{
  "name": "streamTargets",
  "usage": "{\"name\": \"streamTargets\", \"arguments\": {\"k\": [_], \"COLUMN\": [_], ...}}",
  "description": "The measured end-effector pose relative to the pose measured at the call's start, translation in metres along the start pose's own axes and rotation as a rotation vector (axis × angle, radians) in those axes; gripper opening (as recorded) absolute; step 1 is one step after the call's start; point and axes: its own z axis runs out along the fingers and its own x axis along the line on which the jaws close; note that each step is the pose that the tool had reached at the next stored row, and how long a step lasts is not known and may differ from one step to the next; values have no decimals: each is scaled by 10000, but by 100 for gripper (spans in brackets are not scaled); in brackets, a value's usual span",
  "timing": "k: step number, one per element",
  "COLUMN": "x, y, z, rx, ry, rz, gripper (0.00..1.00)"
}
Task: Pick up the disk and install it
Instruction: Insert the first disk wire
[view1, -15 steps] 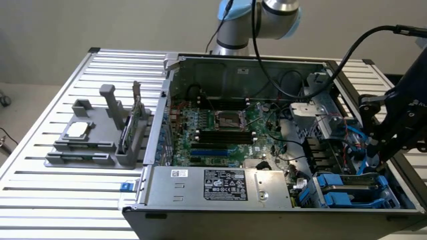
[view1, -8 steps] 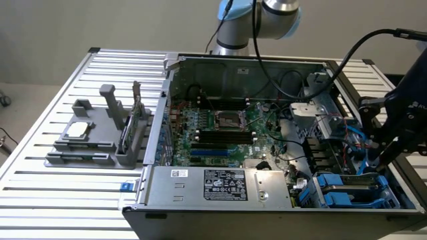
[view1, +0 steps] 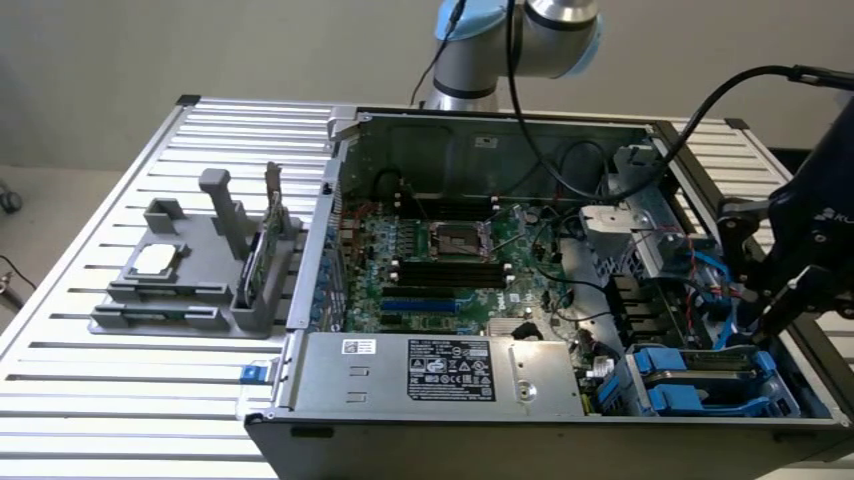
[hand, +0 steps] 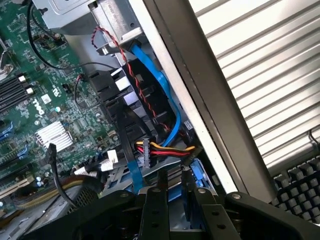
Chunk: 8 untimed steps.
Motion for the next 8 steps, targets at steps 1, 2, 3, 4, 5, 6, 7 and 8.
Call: {"name": "streamTargets", "arguments": {"k": [1, 2, 3, 4, 5, 6, 7, 8], "x": [-12, -30, -48, -65, -79, -91, -101, -112], "y": [6, 15, 21, 25, 27, 26, 24, 21], "z": [2, 3, 4, 5, 6, 7, 7, 7], "rx": [1, 4, 9, 15, 23, 32, 41, 52], "ry": [2, 5, 13, 26, 41, 57, 75, 91], "rz": [24, 33, 36, 37, 38, 39, 40, 41], "gripper": [26, 26, 26, 26, 26, 26, 26, 26]}}
